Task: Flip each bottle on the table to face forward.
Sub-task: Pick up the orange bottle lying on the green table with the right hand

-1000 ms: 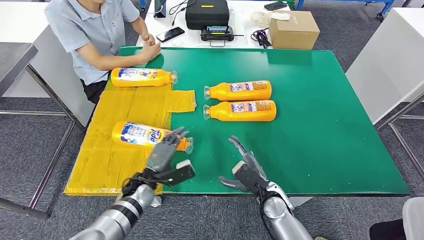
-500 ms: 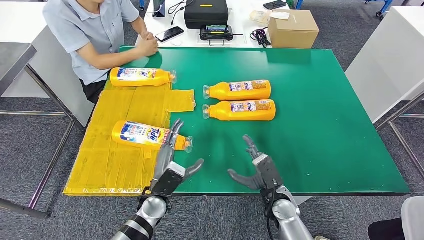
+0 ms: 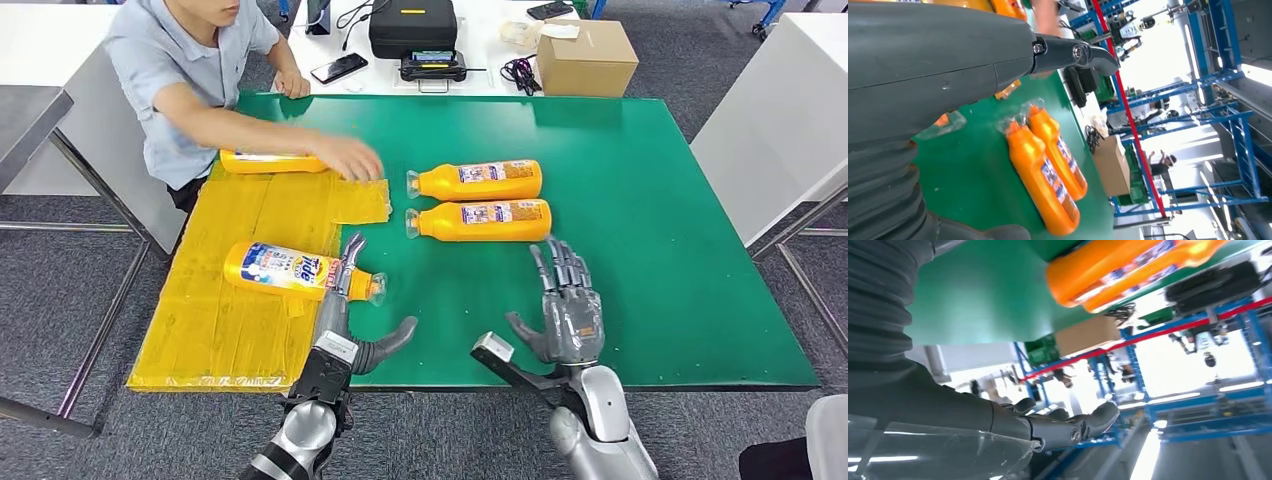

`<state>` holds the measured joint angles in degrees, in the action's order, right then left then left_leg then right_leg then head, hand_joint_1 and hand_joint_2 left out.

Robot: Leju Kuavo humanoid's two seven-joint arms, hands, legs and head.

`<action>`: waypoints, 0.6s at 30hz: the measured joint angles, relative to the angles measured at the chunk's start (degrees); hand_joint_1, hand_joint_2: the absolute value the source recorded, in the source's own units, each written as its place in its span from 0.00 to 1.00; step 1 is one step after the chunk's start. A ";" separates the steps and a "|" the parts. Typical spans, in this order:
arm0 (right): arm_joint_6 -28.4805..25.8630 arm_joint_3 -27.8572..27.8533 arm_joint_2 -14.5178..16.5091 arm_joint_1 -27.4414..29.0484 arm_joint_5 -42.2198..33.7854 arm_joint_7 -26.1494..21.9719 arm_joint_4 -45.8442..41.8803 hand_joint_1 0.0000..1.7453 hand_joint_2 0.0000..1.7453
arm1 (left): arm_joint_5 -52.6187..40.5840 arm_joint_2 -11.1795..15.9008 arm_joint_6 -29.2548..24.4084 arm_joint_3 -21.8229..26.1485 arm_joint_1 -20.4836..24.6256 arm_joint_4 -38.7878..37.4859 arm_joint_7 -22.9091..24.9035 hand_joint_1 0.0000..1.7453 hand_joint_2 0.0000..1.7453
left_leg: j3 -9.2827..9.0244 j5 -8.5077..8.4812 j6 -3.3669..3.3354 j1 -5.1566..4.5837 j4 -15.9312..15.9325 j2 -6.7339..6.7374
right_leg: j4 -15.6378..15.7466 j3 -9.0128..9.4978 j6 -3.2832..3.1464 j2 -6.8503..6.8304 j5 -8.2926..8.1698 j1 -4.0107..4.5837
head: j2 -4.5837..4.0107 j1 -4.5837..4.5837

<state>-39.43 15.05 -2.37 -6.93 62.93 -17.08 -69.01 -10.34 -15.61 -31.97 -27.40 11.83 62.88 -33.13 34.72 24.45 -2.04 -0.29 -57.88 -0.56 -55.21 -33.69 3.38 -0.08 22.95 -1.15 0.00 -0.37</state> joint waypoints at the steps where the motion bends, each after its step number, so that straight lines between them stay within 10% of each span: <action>1: -0.07 -0.01 -0.22 -0.01 0.13 0.03 0.09 0.00 1.00 | 0.12 0.00 0.05 -0.05 -0.05 0.22 0.01 0.00 1.00 | 0.00 0.00 0.00 0.00 0.00 0.01 | 0.00 0.00 0.00 0.01 0.00 0.00 | 0.00 0.00; 18: -0.10 0.05 -1.32 -0.17 1.27 0.64 0.81 0.00 1.00 | 0.62 0.00 0.25 -0.11 -0.56 1.45 0.03 0.00 1.00 | 0.00 0.00 0.00 0.00 0.00 -0.01 | 0.00 0.00 0.00 0.00 0.00 0.00 | 0.00 0.01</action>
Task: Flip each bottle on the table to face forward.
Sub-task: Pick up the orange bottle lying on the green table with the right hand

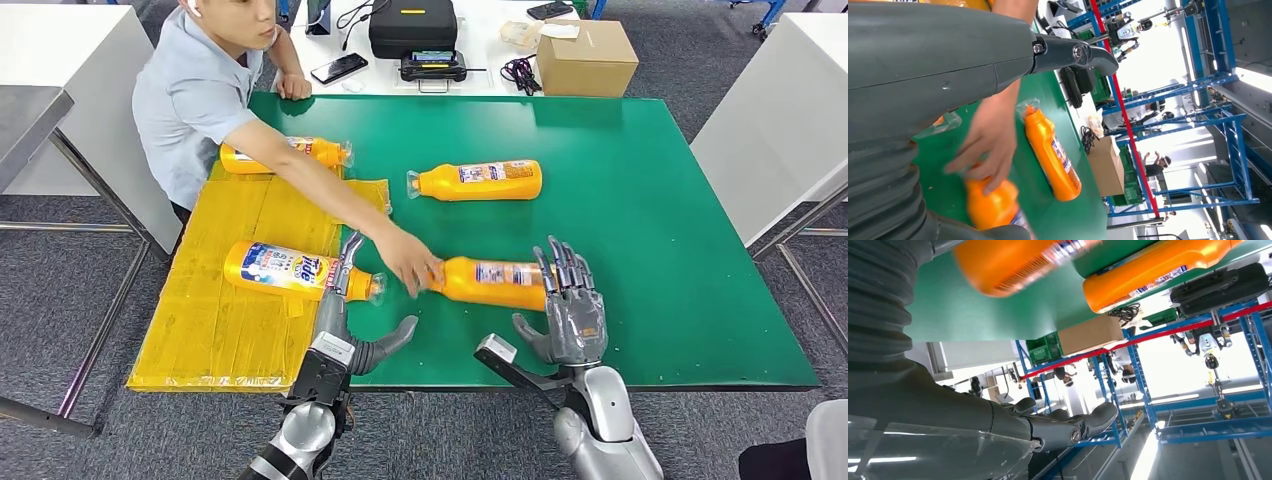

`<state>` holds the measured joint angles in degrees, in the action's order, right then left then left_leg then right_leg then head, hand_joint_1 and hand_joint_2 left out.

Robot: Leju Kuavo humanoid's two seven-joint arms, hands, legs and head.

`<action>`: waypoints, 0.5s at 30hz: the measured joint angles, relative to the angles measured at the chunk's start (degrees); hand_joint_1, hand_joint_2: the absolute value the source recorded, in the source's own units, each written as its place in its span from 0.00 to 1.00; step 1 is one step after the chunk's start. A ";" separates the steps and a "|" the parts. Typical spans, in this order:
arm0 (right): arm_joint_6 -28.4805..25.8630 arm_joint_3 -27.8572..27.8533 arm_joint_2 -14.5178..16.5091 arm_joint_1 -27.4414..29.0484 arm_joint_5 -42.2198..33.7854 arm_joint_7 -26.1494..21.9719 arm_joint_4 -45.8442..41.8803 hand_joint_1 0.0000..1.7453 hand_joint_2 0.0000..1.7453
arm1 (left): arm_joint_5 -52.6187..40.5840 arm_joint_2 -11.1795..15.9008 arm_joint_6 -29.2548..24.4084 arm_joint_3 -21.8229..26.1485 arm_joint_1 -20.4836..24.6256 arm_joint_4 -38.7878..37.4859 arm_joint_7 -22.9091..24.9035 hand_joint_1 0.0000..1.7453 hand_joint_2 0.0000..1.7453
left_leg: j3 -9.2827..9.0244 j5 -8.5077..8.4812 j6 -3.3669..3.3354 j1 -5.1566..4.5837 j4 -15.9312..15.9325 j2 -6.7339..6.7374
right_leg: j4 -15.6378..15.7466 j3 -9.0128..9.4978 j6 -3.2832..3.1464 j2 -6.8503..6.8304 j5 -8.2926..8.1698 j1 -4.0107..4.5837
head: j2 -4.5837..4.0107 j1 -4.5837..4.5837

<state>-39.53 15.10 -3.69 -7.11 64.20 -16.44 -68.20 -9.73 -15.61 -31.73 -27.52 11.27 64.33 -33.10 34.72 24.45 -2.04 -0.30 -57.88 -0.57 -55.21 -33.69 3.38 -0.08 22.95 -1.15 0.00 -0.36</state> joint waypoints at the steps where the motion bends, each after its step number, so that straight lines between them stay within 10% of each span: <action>1: 0.01 0.05 -0.09 -0.07 0.45 0.37 0.10 0.00 1.00 | 0.27 0.00 0.12 0.00 -0.01 0.03 -0.01 0.00 1.00 | 0.00 0.00 0.00 0.00 0.00 0.00 | 0.00 0.00 0.00 0.00 0.00 0.00 | 0.00 0.00; 9: 0.55 0.55 -1.02 -1.00 3.07 2.84 0.87 0.00 1.00 | 2.06 -0.03 1.18 -0.01 -0.21 0.43 0.05 0.00 1.00 | 0.00 0.00 0.00 0.00 0.00 0.00 | 0.00 0.00 0.00 0.00 0.00 0.00 | 0.00 0.00; 15: 10.49 2.46 -4.95 -7.90 4.28 9.38 7.49 0.00 1.00 | 9.55 -0.13 4.91 -1.54 -1.10 2.92 2.31 0.00 1.00 | -0.07 -0.01 -0.02 -0.02 0.00 0.02 | 0.00 0.04 0.02 0.01 -0.02 -0.02 | 0.00 0.01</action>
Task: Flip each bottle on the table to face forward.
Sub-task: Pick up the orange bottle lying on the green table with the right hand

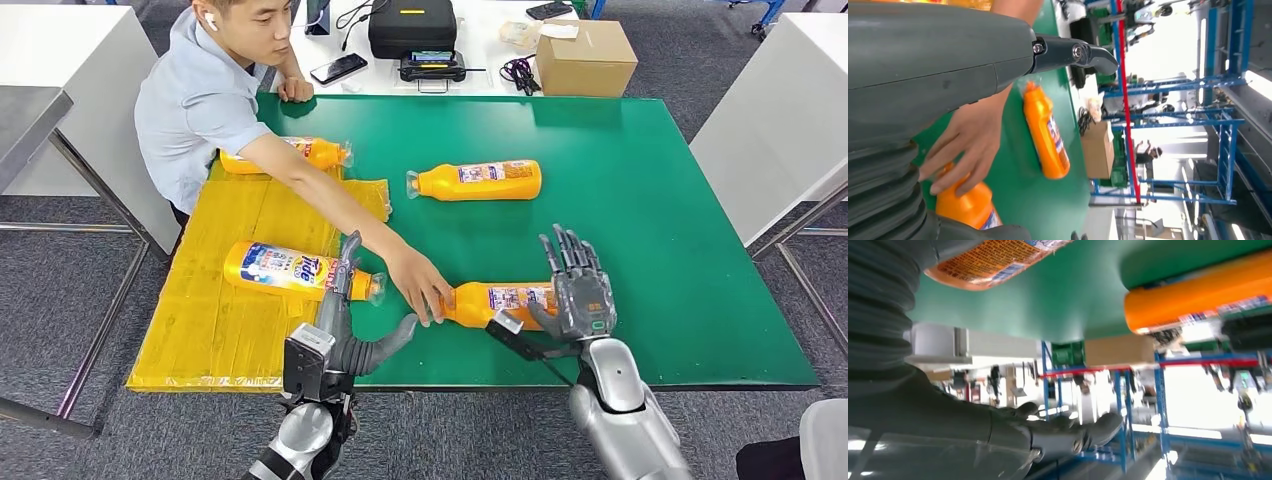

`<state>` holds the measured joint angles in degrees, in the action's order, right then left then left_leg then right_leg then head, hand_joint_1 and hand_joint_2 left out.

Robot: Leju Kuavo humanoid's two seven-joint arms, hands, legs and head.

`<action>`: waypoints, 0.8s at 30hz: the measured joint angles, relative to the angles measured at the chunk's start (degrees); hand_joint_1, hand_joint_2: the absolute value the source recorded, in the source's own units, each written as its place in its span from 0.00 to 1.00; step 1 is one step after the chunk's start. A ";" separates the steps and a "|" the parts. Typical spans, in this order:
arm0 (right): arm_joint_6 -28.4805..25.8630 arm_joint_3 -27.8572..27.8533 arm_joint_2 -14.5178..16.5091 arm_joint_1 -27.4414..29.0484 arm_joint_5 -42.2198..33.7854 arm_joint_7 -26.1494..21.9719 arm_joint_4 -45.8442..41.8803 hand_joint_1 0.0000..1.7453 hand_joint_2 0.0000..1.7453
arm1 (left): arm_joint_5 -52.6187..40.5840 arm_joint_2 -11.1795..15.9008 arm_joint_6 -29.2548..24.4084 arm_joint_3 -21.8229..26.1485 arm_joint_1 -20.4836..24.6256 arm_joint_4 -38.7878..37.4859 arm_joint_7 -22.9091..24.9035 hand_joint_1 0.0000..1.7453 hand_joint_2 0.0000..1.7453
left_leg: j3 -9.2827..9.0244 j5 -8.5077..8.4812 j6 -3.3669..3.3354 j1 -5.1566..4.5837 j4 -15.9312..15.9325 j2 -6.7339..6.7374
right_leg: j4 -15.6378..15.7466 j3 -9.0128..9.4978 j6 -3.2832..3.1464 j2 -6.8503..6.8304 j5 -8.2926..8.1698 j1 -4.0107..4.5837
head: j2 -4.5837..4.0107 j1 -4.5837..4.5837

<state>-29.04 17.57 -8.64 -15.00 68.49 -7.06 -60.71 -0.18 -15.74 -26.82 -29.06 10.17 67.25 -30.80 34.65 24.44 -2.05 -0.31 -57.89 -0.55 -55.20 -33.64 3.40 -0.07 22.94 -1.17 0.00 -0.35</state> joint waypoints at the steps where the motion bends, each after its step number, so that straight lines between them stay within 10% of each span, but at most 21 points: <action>1: 1.26 0.09 -0.37 -1.02 -0.95 0.04 1.08 0.00 1.00 | 0.34 0.00 0.22 -0.21 -0.10 0.19 1.04 0.00 1.00 | -0.04 0.00 0.00 0.00 0.00 0.00 | 0.00 0.03 0.00 0.00 0.00 0.00 | 0.00 0.00; 24: 12.15 1.62 -2.49 -3.75 -10.12 1.11 3.60 0.00 1.00 | 1.48 -0.03 2.96 -2.87 -1.60 1.51 10.28 0.00 1.00 | -0.88 0.02 -0.03 -0.01 0.00 -0.01 | 0.08 0.80 0.01 0.00 0.00 0.00 | 0.00 -0.02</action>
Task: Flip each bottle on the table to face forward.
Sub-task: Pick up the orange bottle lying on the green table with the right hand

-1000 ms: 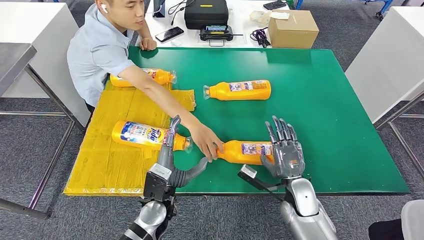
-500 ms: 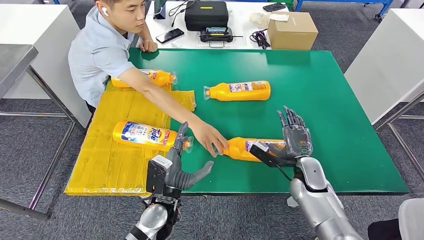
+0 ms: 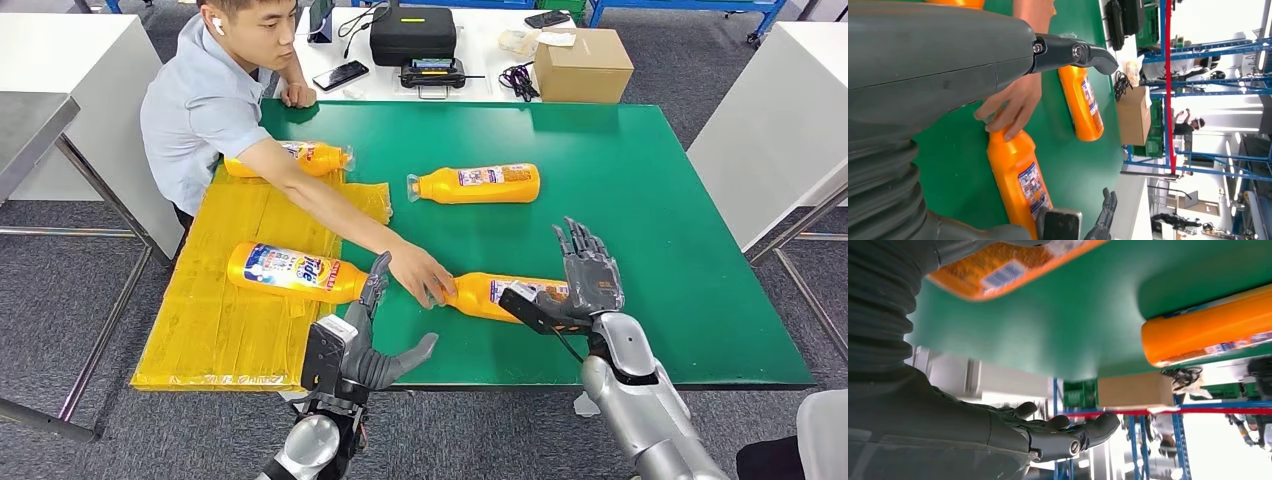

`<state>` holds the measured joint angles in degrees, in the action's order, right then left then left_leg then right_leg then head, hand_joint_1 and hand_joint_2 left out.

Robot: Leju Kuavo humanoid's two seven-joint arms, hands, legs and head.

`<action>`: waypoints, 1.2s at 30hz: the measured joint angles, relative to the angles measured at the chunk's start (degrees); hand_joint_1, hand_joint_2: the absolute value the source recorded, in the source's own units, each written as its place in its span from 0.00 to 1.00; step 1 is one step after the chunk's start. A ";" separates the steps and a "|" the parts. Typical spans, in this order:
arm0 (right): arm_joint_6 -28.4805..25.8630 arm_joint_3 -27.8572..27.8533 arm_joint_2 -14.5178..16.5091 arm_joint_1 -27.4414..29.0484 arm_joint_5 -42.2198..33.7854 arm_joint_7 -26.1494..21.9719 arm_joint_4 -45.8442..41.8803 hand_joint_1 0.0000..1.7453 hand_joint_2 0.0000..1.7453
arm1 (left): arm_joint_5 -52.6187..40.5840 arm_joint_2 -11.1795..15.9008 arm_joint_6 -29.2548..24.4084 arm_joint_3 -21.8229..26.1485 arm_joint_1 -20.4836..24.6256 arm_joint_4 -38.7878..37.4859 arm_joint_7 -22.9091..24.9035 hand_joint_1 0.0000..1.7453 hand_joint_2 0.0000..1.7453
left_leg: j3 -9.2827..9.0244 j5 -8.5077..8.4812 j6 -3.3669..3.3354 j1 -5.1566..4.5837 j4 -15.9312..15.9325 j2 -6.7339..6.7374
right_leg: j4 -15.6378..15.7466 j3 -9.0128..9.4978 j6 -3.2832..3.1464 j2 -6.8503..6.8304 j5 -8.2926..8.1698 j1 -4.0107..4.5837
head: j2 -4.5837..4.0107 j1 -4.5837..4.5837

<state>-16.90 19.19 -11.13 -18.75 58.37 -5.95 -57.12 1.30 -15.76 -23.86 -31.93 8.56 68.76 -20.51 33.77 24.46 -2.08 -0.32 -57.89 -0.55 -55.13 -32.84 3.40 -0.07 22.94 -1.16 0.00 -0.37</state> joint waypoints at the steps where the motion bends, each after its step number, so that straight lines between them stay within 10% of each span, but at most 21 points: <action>1: 0.27 0.03 0.08 0.42 -1.55 -0.68 -0.83 0.00 1.00 | -0.09 -0.03 -0.14 -0.01 0.00 0.00 -0.11 0.00 1.00 | 0.02 0.00 0.00 0.00 0.00 0.01 | 0.00 -0.01 0.00 0.00 0.00 0.00 | 0.00 0.01; 20: 7.19 1.61 0.68 7.57 -16.53 -8.22 -11.47 0.00 1.00 | 0.50 -0.23 -0.02 -0.42 0.89 -0.80 -1.61 0.00 1.00 | 0.83 -0.05 -0.05 -0.01 0.00 -0.04 | -0.05 -0.72 0.07 -0.01 -0.05 -0.02 | 0.00 0.02; 36: 5.37 3.27 -1.61 8.79 -8.06 -1.60 -13.71 0.00 1.00 | 1.32 0.58 1.21 -1.30 0.88 -1.05 -0.05 0.00 1.00 | 0.87 -0.05 -0.05 -0.01 0.00 -0.04 | -0.05 -0.74 0.07 -0.01 -0.05 -0.02 | 0.00 0.02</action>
<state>-11.52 22.46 -12.74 -9.96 50.31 -7.55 -70.83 2.62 -15.18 -22.65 -33.22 9.44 67.71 -20.57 34.64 24.40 -2.14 -0.33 -57.89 -0.59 -55.17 -33.58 3.47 -0.08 22.89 -1.18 0.00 -0.35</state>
